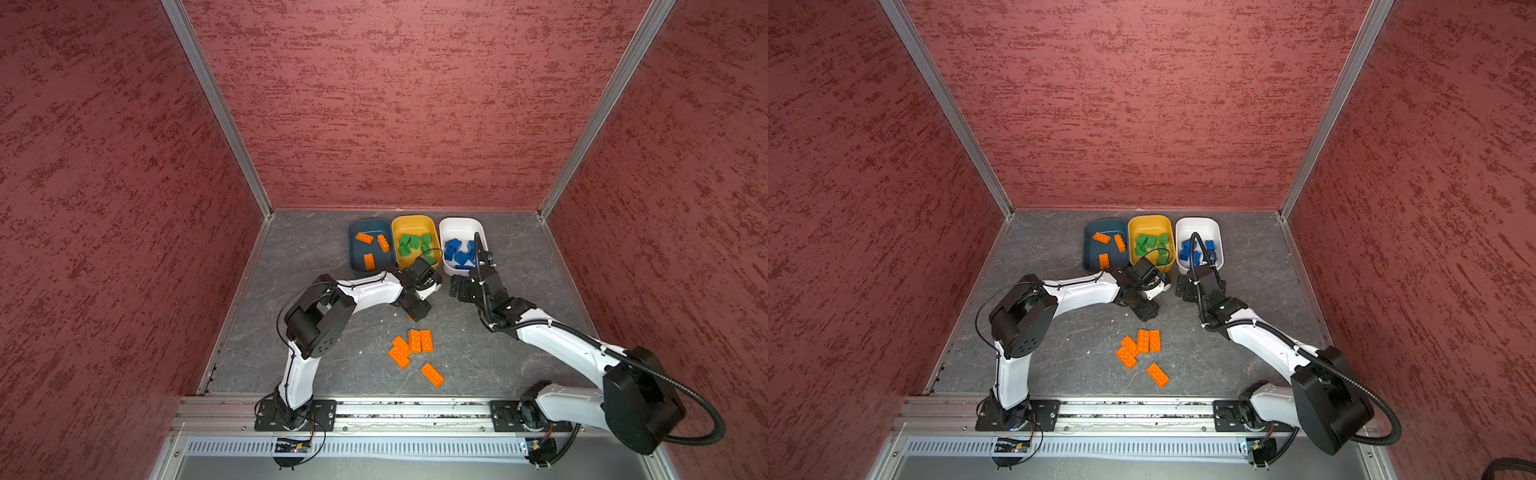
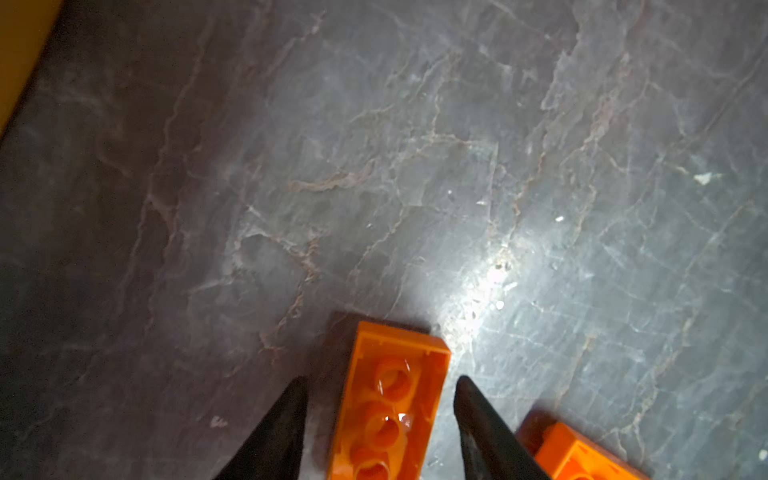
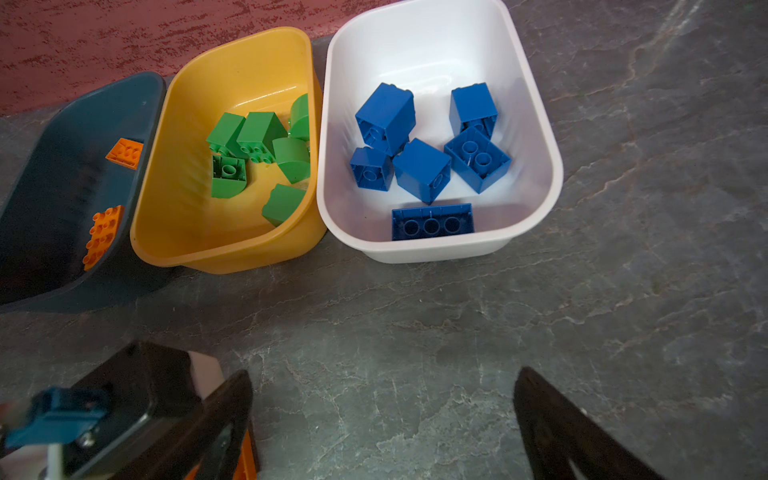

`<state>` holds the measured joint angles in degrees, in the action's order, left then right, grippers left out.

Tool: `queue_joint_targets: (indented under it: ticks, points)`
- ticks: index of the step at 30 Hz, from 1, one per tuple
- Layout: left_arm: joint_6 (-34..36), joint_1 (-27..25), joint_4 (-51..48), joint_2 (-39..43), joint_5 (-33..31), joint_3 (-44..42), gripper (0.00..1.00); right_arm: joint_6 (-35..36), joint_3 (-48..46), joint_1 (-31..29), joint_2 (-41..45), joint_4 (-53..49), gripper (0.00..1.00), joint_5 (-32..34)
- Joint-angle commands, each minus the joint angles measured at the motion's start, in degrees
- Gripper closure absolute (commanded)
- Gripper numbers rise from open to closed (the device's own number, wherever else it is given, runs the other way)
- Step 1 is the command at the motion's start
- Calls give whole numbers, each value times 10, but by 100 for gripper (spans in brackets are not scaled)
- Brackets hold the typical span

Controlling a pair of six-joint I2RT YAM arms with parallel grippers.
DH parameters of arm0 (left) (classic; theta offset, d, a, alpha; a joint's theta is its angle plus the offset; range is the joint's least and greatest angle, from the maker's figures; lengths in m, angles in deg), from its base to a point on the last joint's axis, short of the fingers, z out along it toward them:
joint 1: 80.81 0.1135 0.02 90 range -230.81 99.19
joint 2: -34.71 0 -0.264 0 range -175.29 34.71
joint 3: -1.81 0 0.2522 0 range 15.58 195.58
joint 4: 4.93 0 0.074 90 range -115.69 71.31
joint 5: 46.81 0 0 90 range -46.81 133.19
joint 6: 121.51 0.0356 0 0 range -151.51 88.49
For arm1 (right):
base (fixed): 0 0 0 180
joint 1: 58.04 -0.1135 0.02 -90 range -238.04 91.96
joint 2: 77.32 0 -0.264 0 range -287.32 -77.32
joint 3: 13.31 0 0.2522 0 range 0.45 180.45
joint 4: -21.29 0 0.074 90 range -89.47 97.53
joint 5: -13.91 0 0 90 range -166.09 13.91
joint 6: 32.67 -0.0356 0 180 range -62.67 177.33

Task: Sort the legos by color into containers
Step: 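Grasp an orange brick with left gripper and drop it into the teal bin, then lower left gripper to the loose orange bricks and grasp one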

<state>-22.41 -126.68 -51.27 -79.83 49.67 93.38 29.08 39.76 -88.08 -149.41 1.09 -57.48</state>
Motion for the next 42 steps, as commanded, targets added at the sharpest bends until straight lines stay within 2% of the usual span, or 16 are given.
queue_joint_targets:
  ticks: [1,5,11,15,18,19,22,26,28,33,37,42]
  points:
    - [-12,3,7,0,-19,-4,59,-4,3,4,10,-10,1,23]
    - [-62,24,40,61,-28,-25,69,-1,5,4,10,-10,1,29]
    - [-170,96,93,152,-93,-26,69,7,14,4,0,-5,1,32]
    - [-229,144,109,159,-152,-13,69,10,19,4,-7,-4,1,29]
    - [-274,174,88,131,-182,14,69,12,19,5,-5,-3,1,27]
    - [-296,185,73,118,-183,29,67,12,17,5,-3,-4,1,27]
    - [-339,207,35,88,-158,70,42,14,17,4,0,-7,1,24]
    - [-328,182,18,102,-164,60,13,8,10,4,5,-16,1,21]
    - [-322,163,9,126,-171,33,7,3,2,4,10,-16,1,20]
    - [-311,92,-18,193,-130,-73,2,-2,-7,4,10,-12,1,21]
    - [-304,17,-34,231,-48,-149,0,-3,-9,4,3,-4,1,24]
    - [-291,-79,-73,209,-11,-144,1,0,-7,4,-11,4,1,21]
